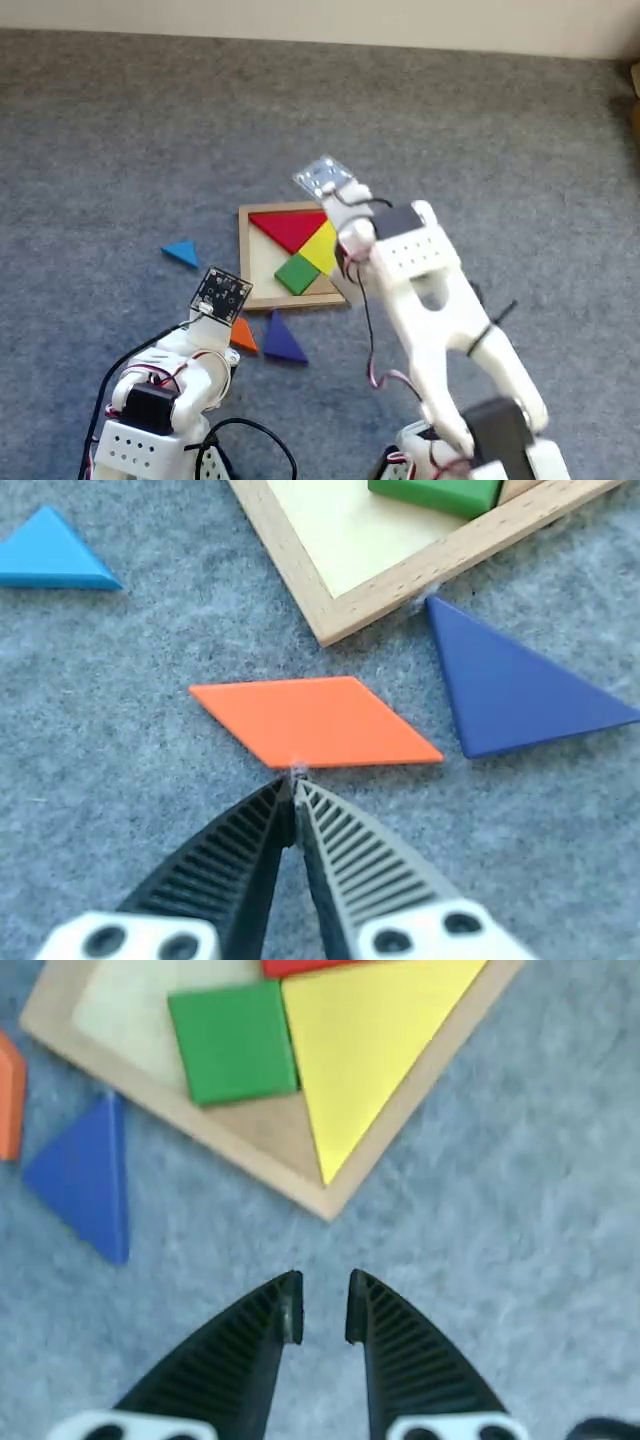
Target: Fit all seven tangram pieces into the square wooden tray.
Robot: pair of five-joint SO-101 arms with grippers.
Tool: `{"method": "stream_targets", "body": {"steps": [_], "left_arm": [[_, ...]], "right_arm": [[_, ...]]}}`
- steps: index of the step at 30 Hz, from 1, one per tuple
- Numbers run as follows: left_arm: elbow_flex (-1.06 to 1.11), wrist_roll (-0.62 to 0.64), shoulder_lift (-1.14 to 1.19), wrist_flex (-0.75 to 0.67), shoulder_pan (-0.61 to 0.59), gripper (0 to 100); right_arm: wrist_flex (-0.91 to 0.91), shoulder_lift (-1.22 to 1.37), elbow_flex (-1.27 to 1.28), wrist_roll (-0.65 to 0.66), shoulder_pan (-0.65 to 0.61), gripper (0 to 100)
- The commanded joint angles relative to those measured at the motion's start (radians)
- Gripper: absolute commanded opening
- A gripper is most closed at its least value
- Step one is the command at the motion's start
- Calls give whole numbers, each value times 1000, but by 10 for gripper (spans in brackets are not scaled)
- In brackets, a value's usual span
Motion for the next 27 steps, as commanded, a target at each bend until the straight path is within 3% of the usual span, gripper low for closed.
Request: {"method": "stream_targets", "body": {"steps": [1,10,27], "left_arm": [[21,6,-45,0,15,7],[21,6,-45,0,15,7],[21,6,-45,0,15,7]], "right_arm": [[-24,-189,120,15,16,80],[-137,-616,492,15,16,80],[-136,-1141,803,15,16,6]]}}
